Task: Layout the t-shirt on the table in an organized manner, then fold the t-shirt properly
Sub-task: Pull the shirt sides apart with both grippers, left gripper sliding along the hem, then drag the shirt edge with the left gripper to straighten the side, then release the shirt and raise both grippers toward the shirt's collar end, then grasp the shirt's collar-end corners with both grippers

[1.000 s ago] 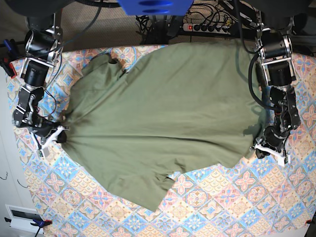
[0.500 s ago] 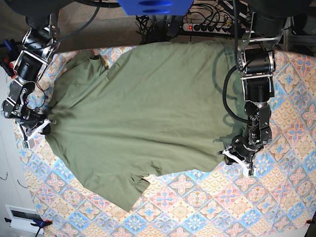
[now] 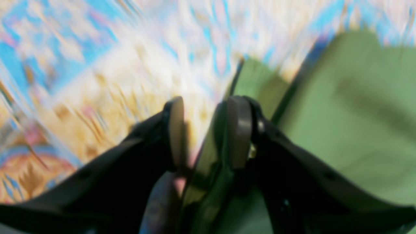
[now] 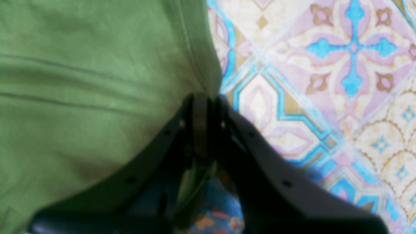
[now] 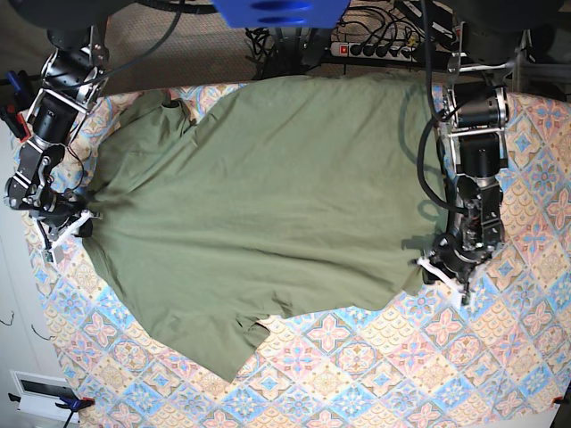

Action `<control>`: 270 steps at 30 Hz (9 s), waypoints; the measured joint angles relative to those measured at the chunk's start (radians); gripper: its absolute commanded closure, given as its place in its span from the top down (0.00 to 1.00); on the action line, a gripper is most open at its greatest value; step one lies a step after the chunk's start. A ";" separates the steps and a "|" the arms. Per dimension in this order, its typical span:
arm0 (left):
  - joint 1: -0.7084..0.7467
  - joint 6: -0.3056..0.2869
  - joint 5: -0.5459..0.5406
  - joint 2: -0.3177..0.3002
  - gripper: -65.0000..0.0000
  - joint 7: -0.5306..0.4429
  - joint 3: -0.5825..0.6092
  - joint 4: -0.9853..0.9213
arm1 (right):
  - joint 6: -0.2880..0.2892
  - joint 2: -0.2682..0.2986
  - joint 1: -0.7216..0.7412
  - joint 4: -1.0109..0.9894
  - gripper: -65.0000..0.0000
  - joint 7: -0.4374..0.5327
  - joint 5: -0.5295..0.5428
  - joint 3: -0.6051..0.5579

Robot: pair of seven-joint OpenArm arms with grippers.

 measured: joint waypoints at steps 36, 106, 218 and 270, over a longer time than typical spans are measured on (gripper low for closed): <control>-0.022 0.125 0.053 -0.008 0.23 -0.036 0.060 -0.017 | 0.000 -0.043 -0.048 0.146 0.05 -0.042 -0.004 0.047; -0.340 0.243 -0.183 -0.055 0.26 -0.232 0.210 -0.365 | 0.000 -0.053 -0.051 0.151 0.13 -0.047 0.000 0.046; 1.160 0.260 -0.830 0.221 0.39 0.261 -0.381 1.023 | 0.004 -0.064 -0.669 0.864 0.36 -0.228 0.196 0.118; 1.177 0.172 -0.888 0.163 0.00 0.333 -0.373 1.006 | -0.001 -0.121 -0.652 0.687 0.60 -0.330 0.403 0.076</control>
